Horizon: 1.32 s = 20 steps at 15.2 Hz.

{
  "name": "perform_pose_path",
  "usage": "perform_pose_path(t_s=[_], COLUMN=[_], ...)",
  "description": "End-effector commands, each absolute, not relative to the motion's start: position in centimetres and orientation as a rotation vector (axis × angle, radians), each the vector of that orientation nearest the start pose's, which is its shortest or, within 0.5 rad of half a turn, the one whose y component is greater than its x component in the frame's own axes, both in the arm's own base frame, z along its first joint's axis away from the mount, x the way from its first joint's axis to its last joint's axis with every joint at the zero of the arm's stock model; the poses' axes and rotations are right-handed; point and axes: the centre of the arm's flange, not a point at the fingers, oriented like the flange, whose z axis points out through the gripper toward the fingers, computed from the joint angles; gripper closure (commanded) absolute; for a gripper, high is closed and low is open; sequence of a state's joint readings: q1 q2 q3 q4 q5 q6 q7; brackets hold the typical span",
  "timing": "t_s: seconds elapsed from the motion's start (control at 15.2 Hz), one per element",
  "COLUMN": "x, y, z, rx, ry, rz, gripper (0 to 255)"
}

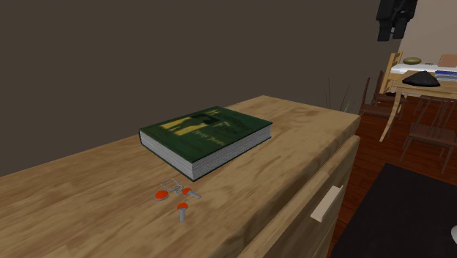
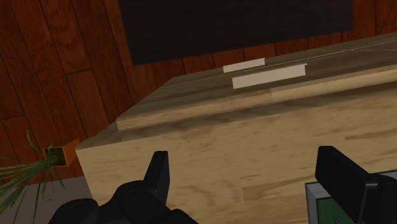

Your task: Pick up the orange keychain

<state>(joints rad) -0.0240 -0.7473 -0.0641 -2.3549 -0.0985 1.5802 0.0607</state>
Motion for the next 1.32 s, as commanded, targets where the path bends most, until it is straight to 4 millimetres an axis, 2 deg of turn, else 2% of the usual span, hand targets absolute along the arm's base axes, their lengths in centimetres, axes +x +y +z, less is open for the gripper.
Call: perform_pose_path(t_s=[0.0, 1.25], x=[31.6, 36.3], y=[-4.4, 17.3], z=[57.9, 47.0], rx=[-3.189, -3.155], ry=[0.206, 0.329], rz=[0.046, 0.023], gripper=[0, 0])
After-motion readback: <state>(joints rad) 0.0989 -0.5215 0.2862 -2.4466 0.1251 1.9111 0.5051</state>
